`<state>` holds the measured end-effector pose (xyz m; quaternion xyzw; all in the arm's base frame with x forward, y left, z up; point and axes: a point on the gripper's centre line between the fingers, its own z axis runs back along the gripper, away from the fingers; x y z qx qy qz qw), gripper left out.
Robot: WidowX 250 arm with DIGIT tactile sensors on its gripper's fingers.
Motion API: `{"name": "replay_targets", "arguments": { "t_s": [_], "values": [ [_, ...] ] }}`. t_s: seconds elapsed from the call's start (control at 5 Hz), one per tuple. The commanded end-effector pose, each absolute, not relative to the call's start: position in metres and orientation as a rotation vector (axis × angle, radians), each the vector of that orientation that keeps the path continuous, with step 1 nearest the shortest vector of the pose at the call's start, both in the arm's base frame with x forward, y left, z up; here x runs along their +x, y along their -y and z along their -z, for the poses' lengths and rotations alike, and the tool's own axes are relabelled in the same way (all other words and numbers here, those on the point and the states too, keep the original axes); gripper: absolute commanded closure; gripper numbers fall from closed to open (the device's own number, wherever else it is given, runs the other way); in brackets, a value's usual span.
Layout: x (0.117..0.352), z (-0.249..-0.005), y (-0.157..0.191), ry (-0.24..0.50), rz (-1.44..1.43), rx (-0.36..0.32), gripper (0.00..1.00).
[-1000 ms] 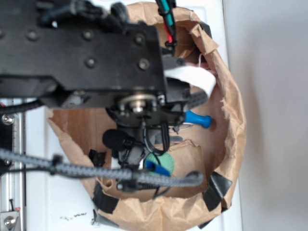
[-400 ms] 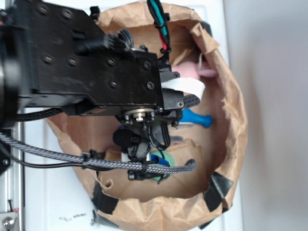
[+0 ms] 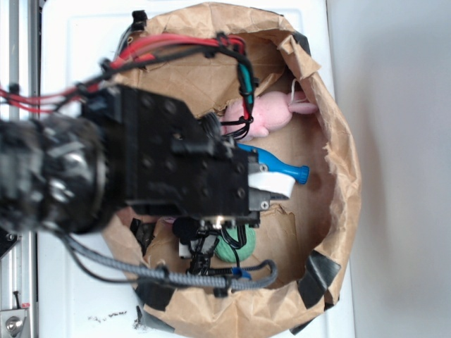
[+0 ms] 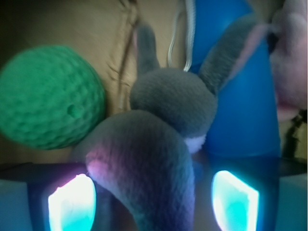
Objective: Grab the gray animal.
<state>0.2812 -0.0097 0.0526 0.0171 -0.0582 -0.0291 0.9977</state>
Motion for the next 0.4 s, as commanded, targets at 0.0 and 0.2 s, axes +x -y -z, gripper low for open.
{"name": "replay_targets", "arguments": {
  "t_s": [0.0,0.2],
  "values": [
    [0.2946,-0.0311,0.0169,0.079,0.052,0.084,0.7],
    [0.2958,-0.035,0.0142,0.076,0.031,0.069,1.0]
  ]
}}
